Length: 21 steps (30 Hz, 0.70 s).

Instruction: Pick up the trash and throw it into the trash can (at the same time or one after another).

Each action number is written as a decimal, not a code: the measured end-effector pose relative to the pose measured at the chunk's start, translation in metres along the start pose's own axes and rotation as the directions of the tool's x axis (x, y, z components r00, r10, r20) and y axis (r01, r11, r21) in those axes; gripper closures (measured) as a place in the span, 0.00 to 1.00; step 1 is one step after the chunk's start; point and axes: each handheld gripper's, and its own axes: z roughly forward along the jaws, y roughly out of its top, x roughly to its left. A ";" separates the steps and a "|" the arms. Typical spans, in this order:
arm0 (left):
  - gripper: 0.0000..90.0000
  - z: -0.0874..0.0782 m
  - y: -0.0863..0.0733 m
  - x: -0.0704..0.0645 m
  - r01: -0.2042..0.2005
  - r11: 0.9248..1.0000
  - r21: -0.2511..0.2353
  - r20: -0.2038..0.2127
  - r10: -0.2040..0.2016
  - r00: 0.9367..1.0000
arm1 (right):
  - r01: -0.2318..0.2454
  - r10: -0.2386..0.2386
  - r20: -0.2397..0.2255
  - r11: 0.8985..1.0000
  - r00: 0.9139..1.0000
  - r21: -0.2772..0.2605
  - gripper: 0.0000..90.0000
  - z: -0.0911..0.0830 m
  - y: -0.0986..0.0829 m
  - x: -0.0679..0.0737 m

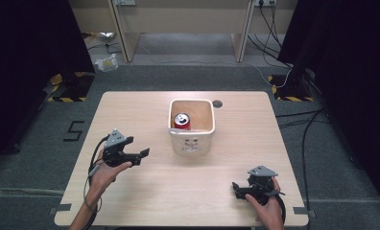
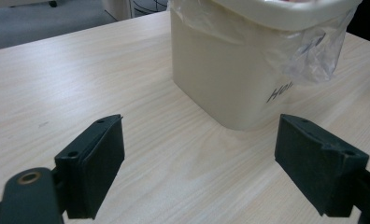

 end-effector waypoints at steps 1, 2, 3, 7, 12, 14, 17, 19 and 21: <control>0.17 0.001 -0.002 0.000 0.002 1.000 0.002 0.001 -0.002 1.000 | -0.001 0.001 0.000 1.000 1.000 0.000 0.00 0.000 0.000 0.000; 0.17 0.002 -0.004 -0.001 0.002 1.000 0.004 0.002 -0.002 1.000 | -0.001 0.001 0.000 1.000 1.000 0.000 0.00 0.000 0.000 0.000; 0.17 0.003 -0.005 -0.001 0.002 1.000 0.008 0.001 -0.002 1.000 | 0.000 0.000 0.000 1.000 1.000 0.000 0.00 0.000 0.000 0.000; 0.17 0.006 -0.011 -0.002 -0.001 1.000 0.018 0.000 0.001 1.000 | -0.001 0.001 0.000 1.000 1.000 0.000 0.00 0.000 0.000 0.000; 0.17 0.009 -0.018 -0.003 -0.001 0.999 0.035 0.004 0.001 1.000 | 0.000 0.000 0.000 1.000 1.000 0.000 0.00 0.000 0.000 0.000; 0.17 0.010 -0.021 -0.003 -0.001 0.999 0.042 0.005 0.001 1.000 | 0.000 0.000 0.000 1.000 1.000 0.000 0.00 0.000 0.000 0.000; 0.17 0.012 -0.025 -0.004 -0.002 0.999 0.055 0.008 0.001 1.000 | 0.000 0.000 0.000 1.000 1.000 0.000 0.00 0.000 0.000 0.000; 0.17 0.013 -0.027 -0.005 -0.002 0.998 0.061 0.009 0.002 1.000 | 0.000 0.000 0.000 1.000 1.000 0.000 0.00 0.000 0.000 0.000; 0.17 0.014 -0.029 -0.005 -0.005 0.998 0.065 0.009 0.005 1.000 | 0.000 0.000 0.000 1.000 1.000 0.000 0.00 0.000 0.000 0.000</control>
